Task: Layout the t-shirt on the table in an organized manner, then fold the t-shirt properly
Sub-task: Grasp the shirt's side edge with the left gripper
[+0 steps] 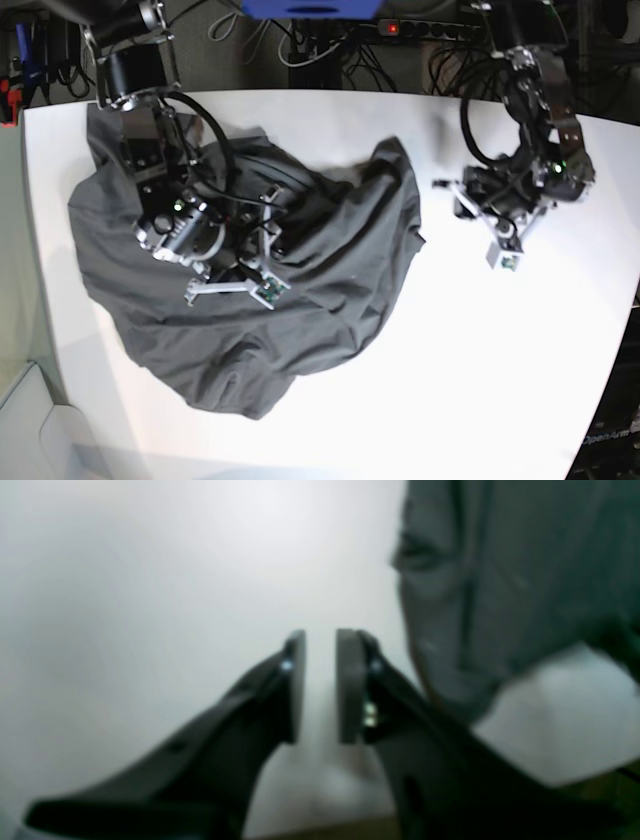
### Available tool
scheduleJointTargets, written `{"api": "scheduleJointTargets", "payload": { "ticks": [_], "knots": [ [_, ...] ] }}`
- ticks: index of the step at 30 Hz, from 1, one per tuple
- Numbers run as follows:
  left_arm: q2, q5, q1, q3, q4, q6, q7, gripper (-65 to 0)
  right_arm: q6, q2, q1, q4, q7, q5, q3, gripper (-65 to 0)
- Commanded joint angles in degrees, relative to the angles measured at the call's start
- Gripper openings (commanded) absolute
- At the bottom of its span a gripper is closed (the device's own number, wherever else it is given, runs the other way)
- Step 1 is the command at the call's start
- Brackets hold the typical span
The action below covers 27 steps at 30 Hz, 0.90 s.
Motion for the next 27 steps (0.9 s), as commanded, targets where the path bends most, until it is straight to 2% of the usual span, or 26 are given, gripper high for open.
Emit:
{"api": "scheduleJointTargets", "payload": {
  "ticks": [1, 4, 6, 9, 19, 27],
  "knots": [
    [0.6, -0.1, 0.4, -0.2, 3.2, 0.0, 0.3, -40.2, 0.3, -0.4, 1.3, 0.9, 1.1, 0.6, 0.0, -37.0],
    [3.5, -0.1, 3.4, -0.3, 7.5, -0.3, 1.2, -26.8, 0.3, -0.5, 1.3, 0.8, 1.1, 0.5, 0.0, -37.0],
    [5.0, -0.1, 5.3, -0.3, 8.0, -0.4, 0.7, -21.7, 0.3, -0.5, 1.3, 0.8, 1.1, 0.5, 0.0, -37.0],
    [5.8, -0.1, 6.7, -0.3, 6.8, -0.4, -0.7, -21.4, 0.3, -0.6, 1.2, 0.8, 1.1, 0.5, 0.0, -37.0],
    [6.0, -0.1, 7.0, -0.2, -5.2, -0.4, -10.8, -21.4, 0.3, -1.6, 0.2, 0.7, 1.1, 0.4, -0.1, -37.0],
    [7.2, -0.1, 4.4, 5.8, -14.7, 0.0, -17.9, -21.5, 0.3, -1.4, 0.0, -0.8, 1.1, 0.3, -0.1, -37.3]
  ]
}}
